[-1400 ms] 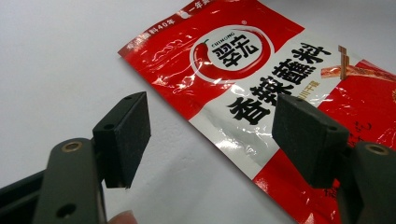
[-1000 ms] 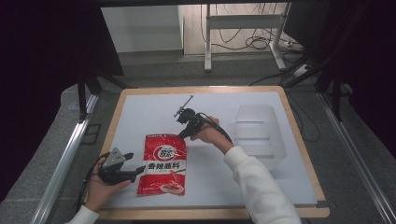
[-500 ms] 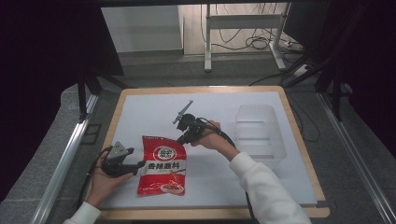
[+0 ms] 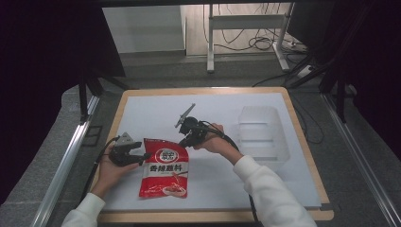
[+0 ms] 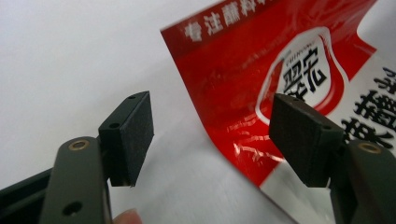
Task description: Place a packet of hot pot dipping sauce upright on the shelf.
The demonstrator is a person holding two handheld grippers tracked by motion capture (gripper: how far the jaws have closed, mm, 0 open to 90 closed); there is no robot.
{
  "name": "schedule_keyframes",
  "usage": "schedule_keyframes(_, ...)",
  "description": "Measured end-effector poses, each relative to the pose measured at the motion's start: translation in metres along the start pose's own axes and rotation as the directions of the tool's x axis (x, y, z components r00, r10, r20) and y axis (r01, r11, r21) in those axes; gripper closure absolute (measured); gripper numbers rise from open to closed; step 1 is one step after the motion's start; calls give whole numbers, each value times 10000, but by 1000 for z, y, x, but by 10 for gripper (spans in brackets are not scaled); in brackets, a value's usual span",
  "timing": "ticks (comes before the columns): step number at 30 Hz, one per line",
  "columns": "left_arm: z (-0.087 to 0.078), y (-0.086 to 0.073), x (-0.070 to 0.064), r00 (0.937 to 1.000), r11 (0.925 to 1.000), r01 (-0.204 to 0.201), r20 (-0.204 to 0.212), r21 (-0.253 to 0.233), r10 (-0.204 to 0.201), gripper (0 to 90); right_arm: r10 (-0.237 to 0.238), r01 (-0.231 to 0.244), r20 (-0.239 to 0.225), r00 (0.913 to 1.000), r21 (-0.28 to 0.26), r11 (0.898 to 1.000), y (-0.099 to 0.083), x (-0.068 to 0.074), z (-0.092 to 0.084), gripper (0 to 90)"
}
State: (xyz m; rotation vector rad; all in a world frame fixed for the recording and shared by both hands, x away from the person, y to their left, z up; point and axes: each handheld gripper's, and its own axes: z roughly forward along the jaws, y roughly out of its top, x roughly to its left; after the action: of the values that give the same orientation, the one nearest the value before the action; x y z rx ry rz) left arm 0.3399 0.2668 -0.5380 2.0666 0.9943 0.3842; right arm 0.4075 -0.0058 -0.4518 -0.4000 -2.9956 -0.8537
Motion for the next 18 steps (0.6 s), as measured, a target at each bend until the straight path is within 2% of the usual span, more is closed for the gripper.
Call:
schedule_keyframes(3, 3, 4, 0, 9999, 9999, -118, 16, -105, 118, 340, -63, 63, 1, 10000, -4, 10000, 0, 1, 0, 890)
schedule_keyframes(5, 6, 8, -1, 9993, 9992, -203, 321, -354, 214, 396, -82, 82, 0, 10000, -14, 10000, -1, 2, 0, 890)
schedule_keyframes(8, 7, 7, -3, 9988, 9990, -362, 322, -270, 370, 490, -62, 62, -27, 10000, -30, 10000, -1, 2, 0, 890)
schedule_keyframes(9, 5, 6, -5, 9980, 9979, -601, 185, -258, 605, 533, -48, 48, -33, 10000, -40, 10000, -2, 2, 0, 890)
schedule_keyframes(11, 3, 5, -5, 9978, 9974, -640, 168, -342, 646, 558, -49, 49, -3, 10000, 4, 10000, -3, 2, -1, 890)
schedule_keyframes(12, -2, 3, -7, 9967, 9959, -813, -85, -404, 811, 651, -66, 66, 11, 10000, -12, 10000, -4, 2, 0, 890)
schedule_keyframes(13, -2, 3, -7, 9967, 9959, -813, -85, -404, 811, 698, -66, 66, 11, 10000, -12, 10000, -4, 2, 0, 890)
schedule_keyframes(14, -8, 0, -9, 9930, 9922, -1178, -76, -415, 1176, 738, -21, 21, 49, 10000, -43, 10000, -6, 1, 0, 890)
schedule_keyframes(15, -10, -1, -11, 9912, 9904, -1321, -120, -409, 1317, 786, 3, -3, 56, 10000, -53, 10000, -7, 1, 0, 889)
schedule_keyframes(18, -15, -4, -15, 9881, 9873, -1537, -48, -391, 1536, 846, 52, -51, 51, 10000, -105, 9999, -10, 1, 0, 889)
